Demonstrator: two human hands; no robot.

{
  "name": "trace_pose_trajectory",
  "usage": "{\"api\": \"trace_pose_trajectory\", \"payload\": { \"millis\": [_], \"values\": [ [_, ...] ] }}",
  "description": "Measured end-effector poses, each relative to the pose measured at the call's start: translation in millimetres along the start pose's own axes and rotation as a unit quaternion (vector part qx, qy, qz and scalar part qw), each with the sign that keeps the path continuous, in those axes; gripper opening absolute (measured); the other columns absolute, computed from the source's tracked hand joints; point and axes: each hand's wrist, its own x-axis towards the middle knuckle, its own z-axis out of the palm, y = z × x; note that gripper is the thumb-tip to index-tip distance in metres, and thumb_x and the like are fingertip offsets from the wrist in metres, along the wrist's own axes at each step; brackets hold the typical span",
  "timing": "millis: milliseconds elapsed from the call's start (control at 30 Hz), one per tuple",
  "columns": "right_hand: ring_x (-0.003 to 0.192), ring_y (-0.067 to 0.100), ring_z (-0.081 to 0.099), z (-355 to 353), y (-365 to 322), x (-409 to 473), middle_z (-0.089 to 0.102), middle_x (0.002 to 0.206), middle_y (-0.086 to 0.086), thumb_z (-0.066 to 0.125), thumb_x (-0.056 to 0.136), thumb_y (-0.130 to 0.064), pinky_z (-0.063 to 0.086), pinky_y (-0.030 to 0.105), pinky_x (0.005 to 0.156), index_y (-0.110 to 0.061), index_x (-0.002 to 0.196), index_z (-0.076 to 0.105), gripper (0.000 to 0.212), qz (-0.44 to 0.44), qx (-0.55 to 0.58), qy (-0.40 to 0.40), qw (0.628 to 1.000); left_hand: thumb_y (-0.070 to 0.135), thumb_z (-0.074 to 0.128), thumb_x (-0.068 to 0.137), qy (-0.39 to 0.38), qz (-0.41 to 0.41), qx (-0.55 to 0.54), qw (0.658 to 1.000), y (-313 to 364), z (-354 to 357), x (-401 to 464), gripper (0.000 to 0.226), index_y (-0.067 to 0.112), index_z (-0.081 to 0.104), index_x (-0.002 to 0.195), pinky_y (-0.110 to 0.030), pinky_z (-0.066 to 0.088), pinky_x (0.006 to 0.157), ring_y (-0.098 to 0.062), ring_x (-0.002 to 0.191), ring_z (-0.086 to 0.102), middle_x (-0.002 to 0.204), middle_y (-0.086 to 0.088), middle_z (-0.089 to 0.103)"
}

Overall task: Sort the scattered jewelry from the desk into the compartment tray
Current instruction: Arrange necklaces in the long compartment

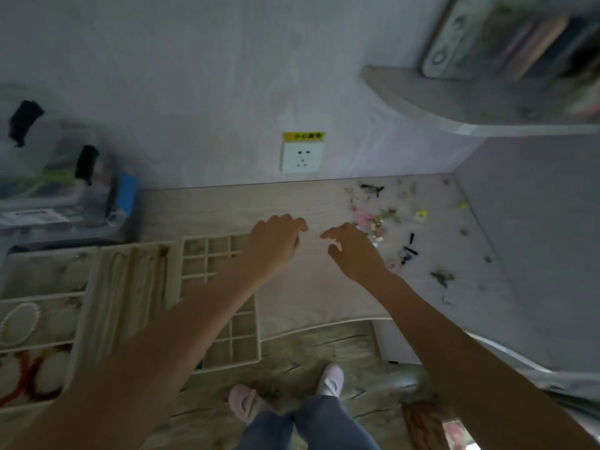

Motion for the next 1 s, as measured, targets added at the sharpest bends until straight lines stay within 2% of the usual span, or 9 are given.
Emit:
{"api": "trace_pose_trajectory", "payload": {
  "millis": [133,300,367,433,533,600,700,867,1000],
  "values": [
    [0.128,0.021,0.041,-20,79,-34,0.043,0.136,0.007,0.047,0.096,-0.016,0.035,0.032,0.103,-0.018,0.131,0.050,0.036,0.077,0.008,0.027,0.997,0.019,0.038,0.097,-0.038,0.052,0.007,0.998,72,19,29,0.032,0.021,0.053,0.126,-0.035,0.041,0.087,-0.023,0.109,0.055,0.118,-0.005,0.056],
    [0.107,0.031,0.053,-41,163,-66,0.050,0.113,0.015,0.049,0.093,-0.014,0.046,0.036,0.088,-0.009,0.109,0.061,0.021,0.190,0.004,0.068,0.979,0.017,0.048,0.093,-0.075,0.103,-0.016,0.992,154,49,61,0.018,0.012,0.062,0.103,-0.034,0.045,0.078,-0.027,0.095,0.056,0.102,-0.011,0.057],
    [0.103,0.032,0.055,-47,191,-76,0.051,0.110,0.016,0.051,0.093,-0.017,0.049,0.038,0.085,-0.006,0.104,0.061,0.019,0.236,0.017,0.071,0.969,0.016,0.048,0.094,-0.100,0.118,-0.021,0.988,183,65,76,0.019,0.009,0.062,0.104,-0.033,0.047,0.079,-0.028,0.097,0.055,0.103,-0.012,0.055],
    [0.101,0.031,0.056,-49,212,-80,0.052,0.109,0.014,0.056,0.092,-0.025,0.050,0.039,0.084,-0.008,0.101,0.060,0.020,0.260,0.039,0.071,0.962,0.016,0.049,0.095,-0.145,0.113,-0.017,0.983,207,82,89,0.024,0.007,0.057,0.115,-0.040,0.047,0.088,-0.031,0.105,0.051,0.113,-0.014,0.049],
    [0.099,0.026,0.057,-47,236,-77,0.054,0.106,0.010,0.068,0.082,-0.039,0.048,0.032,0.081,-0.015,0.095,0.059,0.028,0.267,0.105,0.055,0.956,0.021,0.052,0.095,-0.191,0.069,0.010,0.979,236,109,101,0.035,0.005,0.045,0.125,-0.043,0.042,0.093,-0.034,0.117,0.042,0.127,-0.017,0.039],
    [0.098,0.026,0.058,-43,244,-72,0.055,0.106,0.010,0.072,0.079,-0.033,0.046,0.031,0.078,-0.018,0.089,0.056,0.024,0.265,0.135,0.056,0.953,0.023,0.053,0.094,-0.172,0.041,0.029,0.984,248,126,102,0.036,0.005,0.046,0.123,-0.042,0.040,0.093,-0.034,0.119,0.041,0.128,-0.016,0.039],
    [0.095,0.027,0.061,-40,245,-64,0.062,0.103,0.011,0.067,0.083,-0.031,0.050,0.036,0.078,-0.011,0.088,0.061,0.022,0.244,0.121,0.059,0.960,0.023,0.055,0.093,-0.114,0.017,0.014,0.993,254,141,104,0.030,0.009,0.053,0.119,-0.040,0.039,0.095,-0.031,0.117,0.043,0.126,-0.012,0.041],
    [0.102,0.028,0.060,-39,257,-52,0.063,0.108,0.011,0.057,0.091,-0.021,0.048,0.037,0.084,-0.005,0.100,0.065,0.020,0.211,0.074,0.012,0.975,0.021,0.053,0.093,-0.125,0.047,-0.007,0.991,255,148,113,0.024,0.008,0.061,0.111,-0.037,0.039,0.095,-0.028,0.112,0.047,0.121,-0.011,0.044],
    [0.100,0.029,0.060,-48,270,-51,0.064,0.105,0.014,0.051,0.092,-0.011,0.045,0.031,0.079,-0.003,0.096,0.063,0.015,0.200,0.143,0.030,0.969,0.012,0.057,0.091,-0.106,0.042,-0.212,0.971,248,125,115,0.012,0.003,0.059,0.098,-0.023,0.043,0.076,-0.024,0.095,0.059,0.102,-0.013,0.061]
  ]
}}
